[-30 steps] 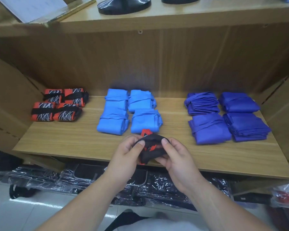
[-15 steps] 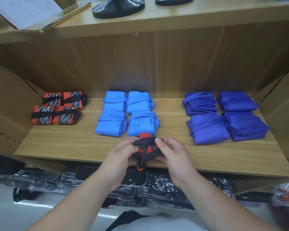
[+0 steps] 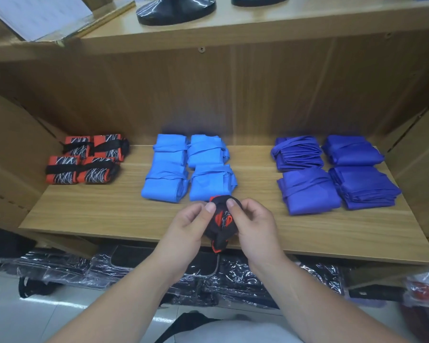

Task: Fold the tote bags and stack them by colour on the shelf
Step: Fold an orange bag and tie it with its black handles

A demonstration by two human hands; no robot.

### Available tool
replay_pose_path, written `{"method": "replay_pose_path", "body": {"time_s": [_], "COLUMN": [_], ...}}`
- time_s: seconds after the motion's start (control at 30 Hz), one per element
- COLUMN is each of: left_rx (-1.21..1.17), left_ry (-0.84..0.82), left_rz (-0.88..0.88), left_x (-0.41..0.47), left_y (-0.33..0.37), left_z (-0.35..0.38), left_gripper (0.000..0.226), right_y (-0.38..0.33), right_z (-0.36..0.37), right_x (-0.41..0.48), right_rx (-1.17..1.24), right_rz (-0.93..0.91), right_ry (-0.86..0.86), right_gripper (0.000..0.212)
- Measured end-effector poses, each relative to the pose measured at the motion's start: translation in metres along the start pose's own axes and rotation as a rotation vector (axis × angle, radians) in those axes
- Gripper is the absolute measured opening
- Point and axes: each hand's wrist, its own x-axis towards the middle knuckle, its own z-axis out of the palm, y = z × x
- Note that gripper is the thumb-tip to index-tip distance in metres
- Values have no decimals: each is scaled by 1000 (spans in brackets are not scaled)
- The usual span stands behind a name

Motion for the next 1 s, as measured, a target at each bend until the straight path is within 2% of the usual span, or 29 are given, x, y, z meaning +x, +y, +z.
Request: {"method": "replay_pose_path", "body": {"time_s": [0.1, 0.23, 0.37, 0.5, 0.63, 0.8, 0.87, 1.0], "left_rx": [5, 9, -67, -161, -226, -245, -316, -359], "left_ry": [38, 14, -9, 16, 177, 303, 309, 175], "left_rz": [4, 23, -32, -89, -121, -110, -127, -183], "left_x": [2, 1, 1, 1, -2, -1, -2, -7], "left_y": [-4, -8, -7, -10, -16, -23, -18, -7], "left_z": [0, -6, -11, -12, 1, 13, 17, 18], "left_gripper": [49, 27, 25, 23, 30, 13, 15, 28], "right_y": [-3, -3, -4, -4, 2, 6, 5, 8], "right_z": [6, 8, 9, 11, 20, 25, 26, 22], "right_x": [-2, -5, -6, -5, -7, -12, -13, -10], "right_rx": [-82, -108, -112, -14, 38, 81, 102, 2], "right_rz": [-60, -75, -60, -3, 76, 35, -2, -130], "right_ry": [36, 58, 49, 32, 12, 20, 17, 38], "right_gripper": [37, 41, 49, 39, 36, 23, 15, 14]}}
